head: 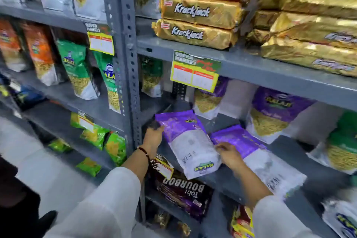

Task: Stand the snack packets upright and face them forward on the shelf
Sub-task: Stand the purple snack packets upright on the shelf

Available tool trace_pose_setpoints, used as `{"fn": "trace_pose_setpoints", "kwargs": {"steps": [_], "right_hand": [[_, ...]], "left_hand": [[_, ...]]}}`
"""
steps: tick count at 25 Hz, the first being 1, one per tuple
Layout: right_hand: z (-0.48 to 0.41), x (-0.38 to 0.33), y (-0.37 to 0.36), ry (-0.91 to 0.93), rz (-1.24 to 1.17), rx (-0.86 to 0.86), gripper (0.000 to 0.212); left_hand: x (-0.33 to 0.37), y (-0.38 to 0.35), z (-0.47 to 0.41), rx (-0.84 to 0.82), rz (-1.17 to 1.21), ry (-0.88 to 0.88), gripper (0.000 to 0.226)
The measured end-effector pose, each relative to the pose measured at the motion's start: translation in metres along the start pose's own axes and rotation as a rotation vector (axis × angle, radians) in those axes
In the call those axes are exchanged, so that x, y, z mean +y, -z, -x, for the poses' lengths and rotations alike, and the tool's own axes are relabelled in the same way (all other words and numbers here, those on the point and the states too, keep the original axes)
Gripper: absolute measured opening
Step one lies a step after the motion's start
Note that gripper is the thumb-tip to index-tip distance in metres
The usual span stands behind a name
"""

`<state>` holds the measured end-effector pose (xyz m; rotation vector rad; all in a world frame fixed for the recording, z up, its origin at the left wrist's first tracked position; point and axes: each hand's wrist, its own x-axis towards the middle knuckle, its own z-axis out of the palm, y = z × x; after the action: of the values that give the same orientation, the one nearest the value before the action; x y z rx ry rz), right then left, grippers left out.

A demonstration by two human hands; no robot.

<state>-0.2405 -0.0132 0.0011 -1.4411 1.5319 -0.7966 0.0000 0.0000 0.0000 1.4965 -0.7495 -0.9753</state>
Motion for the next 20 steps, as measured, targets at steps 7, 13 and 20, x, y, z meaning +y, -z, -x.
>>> {"fn": "trace_pose_setpoints", "kwargs": {"steps": [7, 13, 20], "right_hand": [[-0.030, 0.004, -0.009, -0.276, -0.140, -0.041, 0.022], [-0.038, 0.007, -0.012, -0.264, 0.005, 0.025, 0.035], [-0.040, 0.009, -0.031, -0.044, -0.219, 0.137, 0.042]], "left_hand": [[-0.017, -0.001, -0.036, -0.203, 0.186, 0.457, 0.017], [-0.015, -0.012, -0.044, -0.100, 0.336, 0.298, 0.016], [0.066, -0.013, -0.046, -0.283, 0.305, -0.119, 0.011]]}}
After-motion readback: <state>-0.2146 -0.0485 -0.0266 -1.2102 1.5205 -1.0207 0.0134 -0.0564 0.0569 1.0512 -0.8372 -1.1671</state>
